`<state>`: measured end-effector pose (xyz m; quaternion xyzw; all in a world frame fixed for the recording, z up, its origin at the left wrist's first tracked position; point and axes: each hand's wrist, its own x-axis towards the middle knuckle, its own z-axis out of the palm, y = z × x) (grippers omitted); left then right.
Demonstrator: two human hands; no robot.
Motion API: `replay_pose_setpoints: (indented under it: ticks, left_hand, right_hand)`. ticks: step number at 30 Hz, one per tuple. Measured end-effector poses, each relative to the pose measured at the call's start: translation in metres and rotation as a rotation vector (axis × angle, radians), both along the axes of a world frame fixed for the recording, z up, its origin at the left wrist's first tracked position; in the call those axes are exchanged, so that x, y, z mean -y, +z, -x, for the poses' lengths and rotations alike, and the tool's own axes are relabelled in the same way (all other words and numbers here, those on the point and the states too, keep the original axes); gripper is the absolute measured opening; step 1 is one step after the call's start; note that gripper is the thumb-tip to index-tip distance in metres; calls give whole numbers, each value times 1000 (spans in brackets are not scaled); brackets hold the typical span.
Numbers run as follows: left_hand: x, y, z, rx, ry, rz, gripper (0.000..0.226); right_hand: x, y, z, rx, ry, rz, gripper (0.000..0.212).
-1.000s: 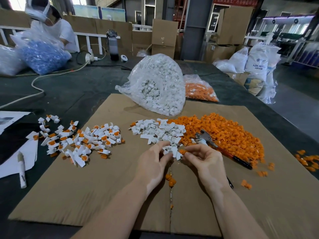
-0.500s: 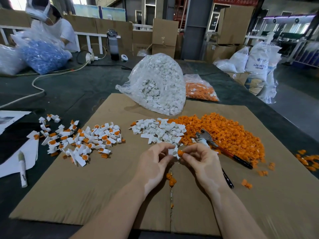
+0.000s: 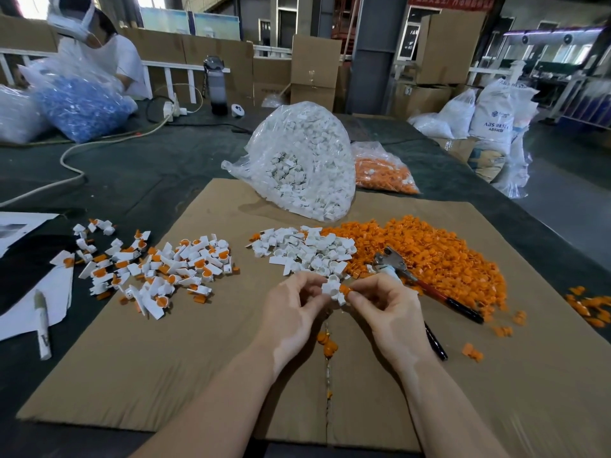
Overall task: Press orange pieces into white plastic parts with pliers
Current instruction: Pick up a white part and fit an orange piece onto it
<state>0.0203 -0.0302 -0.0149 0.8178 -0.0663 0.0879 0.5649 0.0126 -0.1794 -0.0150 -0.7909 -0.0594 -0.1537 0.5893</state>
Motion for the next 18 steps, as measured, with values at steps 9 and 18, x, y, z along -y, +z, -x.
replay_pose_setpoints:
  ticks: [9, 18]
  left_hand:
    - [1, 2, 2, -36, -41, 15, 3]
    - [1, 2, 4, -37, -52, 7, 4]
  right_hand:
    - [-6, -8, 2, 83, -89, 216, 16]
    - [-9, -9, 6, 179, -95, 372, 13]
